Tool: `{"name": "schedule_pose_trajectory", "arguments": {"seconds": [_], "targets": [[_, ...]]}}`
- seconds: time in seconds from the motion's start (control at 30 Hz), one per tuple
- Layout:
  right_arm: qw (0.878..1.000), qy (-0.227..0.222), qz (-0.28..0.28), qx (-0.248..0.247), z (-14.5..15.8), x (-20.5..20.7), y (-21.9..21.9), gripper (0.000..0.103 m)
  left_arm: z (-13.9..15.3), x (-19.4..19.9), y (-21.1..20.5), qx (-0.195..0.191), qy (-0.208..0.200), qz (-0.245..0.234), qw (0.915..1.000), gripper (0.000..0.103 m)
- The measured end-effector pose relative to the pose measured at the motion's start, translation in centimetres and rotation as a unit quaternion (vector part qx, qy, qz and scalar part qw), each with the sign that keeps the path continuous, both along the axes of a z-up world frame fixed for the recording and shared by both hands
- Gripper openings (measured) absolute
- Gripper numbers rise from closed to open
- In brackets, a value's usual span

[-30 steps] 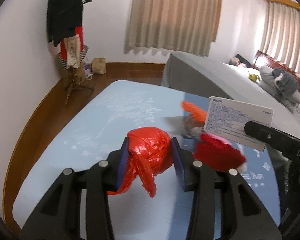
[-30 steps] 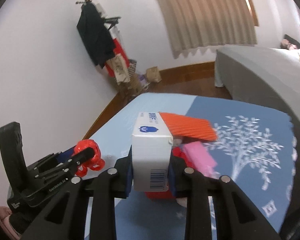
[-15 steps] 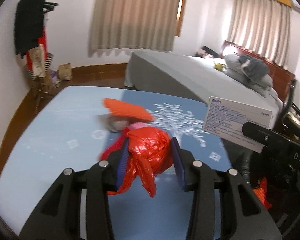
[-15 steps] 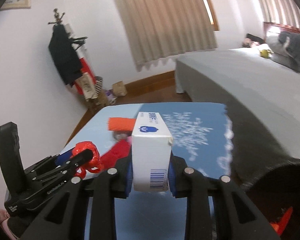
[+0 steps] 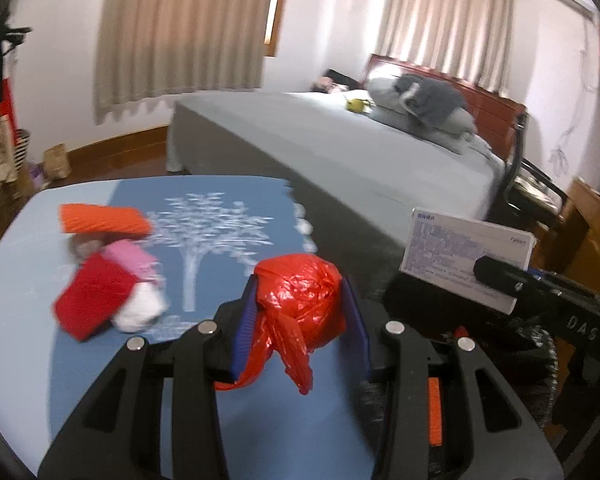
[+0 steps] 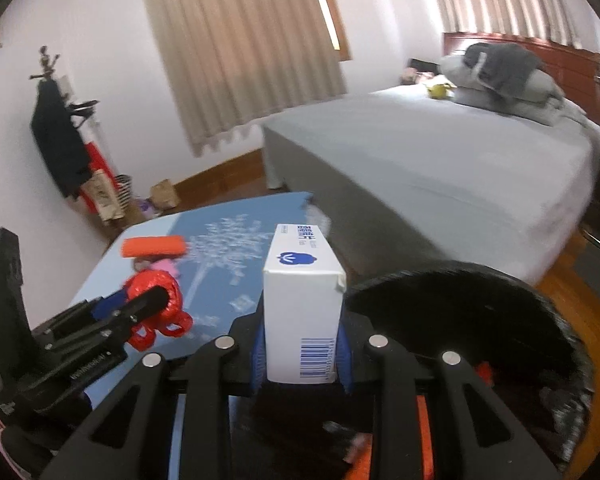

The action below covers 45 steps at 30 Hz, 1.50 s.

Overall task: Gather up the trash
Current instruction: 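Carry the red bag and white box to the bin and release both, then grasp the red glove with the left gripper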

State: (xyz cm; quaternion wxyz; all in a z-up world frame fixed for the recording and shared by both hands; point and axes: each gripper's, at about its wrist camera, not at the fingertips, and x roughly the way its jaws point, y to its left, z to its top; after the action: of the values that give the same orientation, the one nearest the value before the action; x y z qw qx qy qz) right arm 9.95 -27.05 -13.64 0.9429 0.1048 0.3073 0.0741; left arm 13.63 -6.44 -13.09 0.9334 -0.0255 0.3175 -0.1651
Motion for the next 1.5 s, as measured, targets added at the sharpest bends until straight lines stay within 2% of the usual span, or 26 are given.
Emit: {"name": "schedule_pose_trajectory", "arguments": {"seconds": [0.33,0.5,0.53,0.57,0.63,0.7,0.73,0.9,1.2,1.5], "targets": [[0.997,0.018,-0.070,-0.024,-1.5,-4.1,-6.1,0.028,-1.5,-1.1,-7.7,-0.012,0.007,-0.082,0.9966,0.039],[0.995,0.020,-0.095,-0.025,-1.7,-5.3,-8.2,0.029,-2.1,-1.1,-10.1,-0.014,0.017,-0.112,0.9935,0.042],[0.995,0.020,-0.098,-0.027,-1.7,-5.4,-8.4,0.030,-2.2,-1.0,-10.3,-0.013,0.018,-0.114,0.9933,0.049],[0.994,0.021,-0.102,-0.029,-1.8,-5.4,-8.6,0.032,-2.2,-1.0,-10.5,-0.014,0.019,-0.117,0.9929,0.063],[0.993,0.023,-0.112,-0.036,-1.8,-5.6,-9.2,0.039,-2.2,-1.0,-10.4,-0.020,0.017,-0.118,0.9926,0.075],[0.992,0.021,-0.121,-0.036,-1.8,-5.8,-9.4,0.054,-2.2,-1.0,-9.8,-0.018,0.016,-0.115,0.9931,0.076],[0.991,0.019,-0.127,-0.036,-1.8,-5.9,-9.5,0.058,-2.0,-0.8,-9.5,-0.017,0.016,-0.112,0.9935,0.076],[0.989,0.006,-0.141,-0.043,-1.3,-5.8,-9.0,0.097,-1.1,-0.4,-6.5,-0.004,-0.001,-0.071,0.9975,0.085],[0.994,0.000,-0.105,-0.034,-0.8,-3.3,-5.0,0.097,0.2,-0.4,1.1,0.033,-0.023,0.022,0.9989,0.090],[0.999,-0.010,-0.027,-0.040,-1.0,1.5,3.6,0.097,-0.5,0.5,10.3,0.061,-0.018,0.123,0.9903,0.090]]}}
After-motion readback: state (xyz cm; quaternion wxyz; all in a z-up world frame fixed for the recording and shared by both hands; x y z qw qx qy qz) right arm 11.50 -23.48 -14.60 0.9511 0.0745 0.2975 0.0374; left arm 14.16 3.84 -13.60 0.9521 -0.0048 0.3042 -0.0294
